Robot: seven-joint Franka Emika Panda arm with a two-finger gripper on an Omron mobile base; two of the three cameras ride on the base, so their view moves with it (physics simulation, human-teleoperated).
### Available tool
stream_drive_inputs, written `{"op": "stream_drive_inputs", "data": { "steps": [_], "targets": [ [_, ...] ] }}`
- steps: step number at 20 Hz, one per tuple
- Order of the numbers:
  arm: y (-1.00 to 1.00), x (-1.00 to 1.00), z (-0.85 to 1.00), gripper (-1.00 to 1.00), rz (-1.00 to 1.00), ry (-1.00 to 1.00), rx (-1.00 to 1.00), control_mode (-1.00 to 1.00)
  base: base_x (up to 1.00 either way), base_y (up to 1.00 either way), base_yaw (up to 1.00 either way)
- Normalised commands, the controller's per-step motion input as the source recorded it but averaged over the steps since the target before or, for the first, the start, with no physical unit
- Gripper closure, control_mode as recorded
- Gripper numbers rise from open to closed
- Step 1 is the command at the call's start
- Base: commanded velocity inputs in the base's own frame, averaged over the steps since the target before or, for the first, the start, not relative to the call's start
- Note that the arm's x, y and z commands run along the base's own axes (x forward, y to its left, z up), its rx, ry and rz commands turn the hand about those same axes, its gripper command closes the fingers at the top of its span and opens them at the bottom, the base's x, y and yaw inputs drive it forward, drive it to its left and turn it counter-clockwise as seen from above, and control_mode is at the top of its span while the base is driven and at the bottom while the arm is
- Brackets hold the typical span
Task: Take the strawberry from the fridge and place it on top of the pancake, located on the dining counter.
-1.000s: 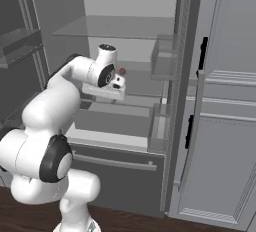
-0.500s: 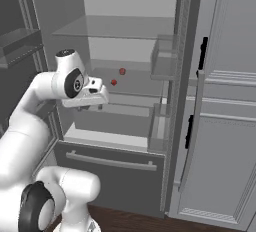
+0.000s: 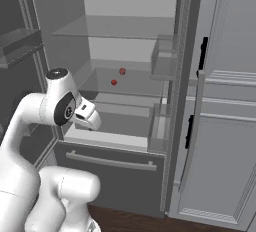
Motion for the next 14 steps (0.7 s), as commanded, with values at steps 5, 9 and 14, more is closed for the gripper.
{"op": "stream_drive_inputs", "data": {
  "steps": [5, 9, 14],
  "targets": [
    [0.00, -0.60, -0.03, -1.00, 0.07, -0.02, 0.06, -1.00, 0.00, 0.00, 0.00],
    [0.10, -0.48, -0.16, -1.00, 0.03, -0.01, -0.12, -1.00, 0.00, 0.00, 0.00],
    [0.00, 0.00, -0.34, -1.00, 0.12, 0.03, -0.17, -1.00, 0.00, 0.00, 0.00]
  ]
}}
